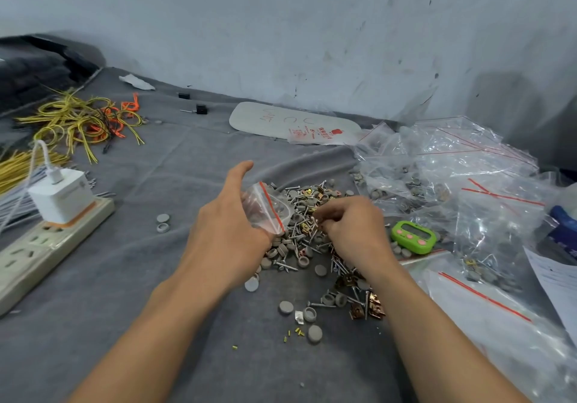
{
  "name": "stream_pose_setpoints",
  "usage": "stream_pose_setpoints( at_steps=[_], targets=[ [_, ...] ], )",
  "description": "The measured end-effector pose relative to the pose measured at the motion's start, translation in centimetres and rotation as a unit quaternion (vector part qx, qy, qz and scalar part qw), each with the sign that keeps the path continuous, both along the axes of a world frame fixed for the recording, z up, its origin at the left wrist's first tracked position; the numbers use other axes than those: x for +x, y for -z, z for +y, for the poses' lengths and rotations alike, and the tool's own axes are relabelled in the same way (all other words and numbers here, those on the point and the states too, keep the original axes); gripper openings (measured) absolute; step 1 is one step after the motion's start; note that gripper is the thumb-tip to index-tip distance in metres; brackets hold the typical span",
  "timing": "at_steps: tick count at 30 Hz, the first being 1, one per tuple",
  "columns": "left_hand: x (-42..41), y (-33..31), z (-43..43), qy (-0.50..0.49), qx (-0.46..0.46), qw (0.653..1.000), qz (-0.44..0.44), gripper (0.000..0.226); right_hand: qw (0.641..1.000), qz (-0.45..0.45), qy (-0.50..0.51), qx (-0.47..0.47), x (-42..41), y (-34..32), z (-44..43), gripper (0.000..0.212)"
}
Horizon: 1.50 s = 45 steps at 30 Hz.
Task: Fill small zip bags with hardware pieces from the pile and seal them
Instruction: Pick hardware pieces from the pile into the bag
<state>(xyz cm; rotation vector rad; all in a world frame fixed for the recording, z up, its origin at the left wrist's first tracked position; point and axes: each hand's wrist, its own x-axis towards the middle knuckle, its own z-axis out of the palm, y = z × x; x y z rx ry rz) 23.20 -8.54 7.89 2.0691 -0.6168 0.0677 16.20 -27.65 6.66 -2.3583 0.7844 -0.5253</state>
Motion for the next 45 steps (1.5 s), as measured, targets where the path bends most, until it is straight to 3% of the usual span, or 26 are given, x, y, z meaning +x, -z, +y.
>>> stream_pose_setpoints(
  at_steps=[6, 14, 20, 22, 26, 29, 33, 37, 40, 45],
  targets=[
    [-0.4, -0.2, -0.1, 0.004, 0.007, 1.000, 0.003, 0.086, 0.987, -0.061, -0.020, 0.144, -1.6, -0.4, 0.0, 0.027],
    [-0.8, -0.2, -0.1, 0.016, 0.025, 0.999, -0.018, 0.086, 0.984, -0.031, -0.065, 0.161, -3.1, -0.1, 0.2, 0.009],
    [-1.1, 0.2, -0.5, 0.026, 0.057, 0.997, -0.037, 0.087, 0.980, -0.017, -0.094, 0.177, -4.0, 0.3, 0.3, 0.010],
    [-1.3, 0.3, -0.5, 0.034, 0.087, 0.993, -0.073, 0.091, 0.980, -0.020, -0.096, 0.173, -4.4, 0.3, 0.3, 0.011],
    [-2.4, -0.1, -0.7, 0.094, 0.138, 0.957, -0.239, 0.101, 0.966, -0.094, -0.059, 0.234, -5.2, -0.4, 0.3, 0.019],
    [-3.9, 0.2, -1.5, 0.116, 0.114, 0.930, -0.330, 0.070, 0.945, -0.133, -0.048, 0.295, -5.7, -1.0, 0.6, 0.025],
    [-6.0, 1.7, -3.3, 0.080, 0.107, 0.896, -0.422, 0.023, 0.942, -0.123, -0.065, 0.306, -6.4, -1.2, 0.8, 0.027],
    [-6.5, 3.0, -4.4, 0.095, 0.132, 0.902, -0.399, 0.012, 0.944, -0.096, -0.107, 0.296, -7.6, -1.0, 0.1, 0.023],
    [-6.4, 3.3, -4.6, 0.151, 0.132, 0.922, -0.332, 0.019, 0.949, -0.070, -0.136, 0.275, -8.5, -0.8, -0.5, 0.023],
    [-5.8, 2.5, -4.8, 0.215, 0.108, 0.947, -0.213, 0.027, 0.930, -0.089, -0.146, 0.325, -8.7, -0.6, -0.5, 0.026]
  ],
)
